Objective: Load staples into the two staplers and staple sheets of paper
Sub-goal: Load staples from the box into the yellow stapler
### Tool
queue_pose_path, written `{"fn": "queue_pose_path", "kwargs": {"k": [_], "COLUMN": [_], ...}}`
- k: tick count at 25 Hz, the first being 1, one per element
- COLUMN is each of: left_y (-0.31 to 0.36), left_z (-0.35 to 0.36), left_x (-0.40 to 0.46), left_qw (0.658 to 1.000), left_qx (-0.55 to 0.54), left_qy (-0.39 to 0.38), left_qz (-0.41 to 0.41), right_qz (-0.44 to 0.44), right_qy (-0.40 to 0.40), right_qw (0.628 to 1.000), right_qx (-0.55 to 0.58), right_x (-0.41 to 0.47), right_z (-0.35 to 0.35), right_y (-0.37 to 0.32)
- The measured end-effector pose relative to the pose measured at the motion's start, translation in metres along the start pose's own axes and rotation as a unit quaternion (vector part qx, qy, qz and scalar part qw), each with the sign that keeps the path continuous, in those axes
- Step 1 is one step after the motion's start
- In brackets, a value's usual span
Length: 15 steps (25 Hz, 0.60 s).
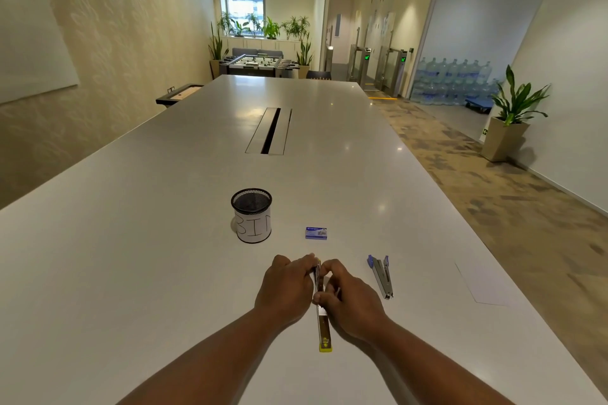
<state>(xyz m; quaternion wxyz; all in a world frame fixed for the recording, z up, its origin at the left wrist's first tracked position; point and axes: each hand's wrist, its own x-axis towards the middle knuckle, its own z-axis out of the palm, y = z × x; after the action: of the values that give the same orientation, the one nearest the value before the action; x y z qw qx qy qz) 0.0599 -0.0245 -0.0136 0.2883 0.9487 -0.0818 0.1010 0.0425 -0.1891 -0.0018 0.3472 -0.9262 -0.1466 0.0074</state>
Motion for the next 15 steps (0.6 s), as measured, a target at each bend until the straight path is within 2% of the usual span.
{"fn": "queue_pose_path", "kwargs": {"k": [3,15], "left_y": [0.0013,-0.0016], "left_z": [-0.0007,0.0018], "left_x": [-0.0022,0.0007], "left_qw": [1.0,1.0], "left_qx": [-0.007,0.012], "left_qy": [0.001,0.002], "left_qz": [-0.008,0.006], "right_qz": [-0.014,-0.01], "right_qy": [0.058,0.058], "right_qw": [0.998,0.998], "right_qx": [0.011,0.007], "right_x": [-0.0085,-0.0047], "right_z": [0.0078,0.0083], "right_y": [0.0023,0.0055]}}
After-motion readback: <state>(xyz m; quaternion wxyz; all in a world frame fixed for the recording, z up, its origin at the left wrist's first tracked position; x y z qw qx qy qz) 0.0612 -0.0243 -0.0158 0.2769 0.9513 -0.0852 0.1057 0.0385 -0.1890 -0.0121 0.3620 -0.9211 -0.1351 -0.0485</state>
